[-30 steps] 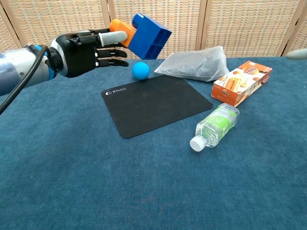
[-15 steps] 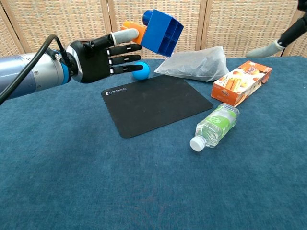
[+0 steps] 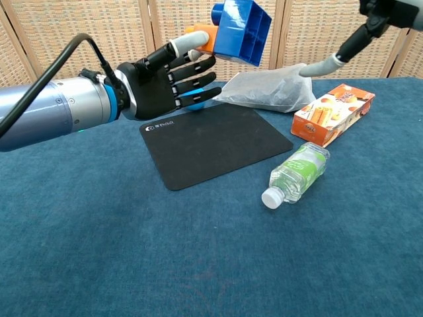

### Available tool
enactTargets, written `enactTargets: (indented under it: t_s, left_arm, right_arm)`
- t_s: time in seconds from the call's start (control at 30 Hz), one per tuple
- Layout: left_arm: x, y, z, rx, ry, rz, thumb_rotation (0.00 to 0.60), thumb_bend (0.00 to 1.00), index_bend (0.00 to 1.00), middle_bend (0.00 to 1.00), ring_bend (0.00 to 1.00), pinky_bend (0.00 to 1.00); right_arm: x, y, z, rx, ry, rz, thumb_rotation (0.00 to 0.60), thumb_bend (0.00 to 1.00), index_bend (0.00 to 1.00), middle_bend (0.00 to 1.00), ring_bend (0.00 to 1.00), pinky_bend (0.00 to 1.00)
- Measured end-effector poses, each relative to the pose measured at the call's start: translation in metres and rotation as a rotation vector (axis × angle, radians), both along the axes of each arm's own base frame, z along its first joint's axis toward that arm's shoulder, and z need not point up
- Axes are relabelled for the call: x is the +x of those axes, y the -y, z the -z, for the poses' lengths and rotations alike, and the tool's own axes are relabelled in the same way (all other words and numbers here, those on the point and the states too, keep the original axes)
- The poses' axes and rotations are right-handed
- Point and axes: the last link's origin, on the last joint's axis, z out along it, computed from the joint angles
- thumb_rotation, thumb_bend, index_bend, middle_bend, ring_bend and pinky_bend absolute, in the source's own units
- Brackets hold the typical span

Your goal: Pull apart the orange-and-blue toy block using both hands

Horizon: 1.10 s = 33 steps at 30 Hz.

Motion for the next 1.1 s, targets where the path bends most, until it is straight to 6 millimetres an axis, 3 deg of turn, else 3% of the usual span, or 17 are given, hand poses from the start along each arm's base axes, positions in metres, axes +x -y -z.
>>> enactTargets:
  t_s: [0.3, 0.5, 0.9, 1.1]
  left_arm:
    - [0.005, -0.002, 0.003, -0.013, 0.035, -0.032, 0.600, 0.39, 0.65, 0.54, 0.49, 0.39]
    - [0.005, -0.001, 0.007, -0.025, 0.047, -0.050, 0.600, 0.40, 0.65, 0.54, 0.49, 0.39]
    - [0.007, 0.003, 0.012, -0.058, 0.091, -0.080, 0.600, 0.41, 0.66, 0.54, 0.49, 0.38]
    - [0.009, 0.007, 0.016, -0.073, 0.101, -0.078, 0.600, 0.41, 0.66, 0.54, 0.49, 0.36]
  right_arm:
    - [0.018, 0.000, 0.016, 0.048, 0.092, 0.043, 0.600, 0.00, 0.08, 0.15, 0.00, 0.00]
    - [0.034, 0.004, 0.023, 0.049, 0.161, 0.062, 0.600, 0.00, 0.18, 0.22, 0.00, 0.00]
    - [0.052, 0.009, 0.040, 0.064, 0.221, 0.124, 0.600, 0.00, 0.21, 0.26, 0.00, 0.00]
    - [0.058, 0.010, 0.042, 0.053, 0.263, 0.130, 0.600, 0.01, 0.42, 0.40, 0.02, 0.00]
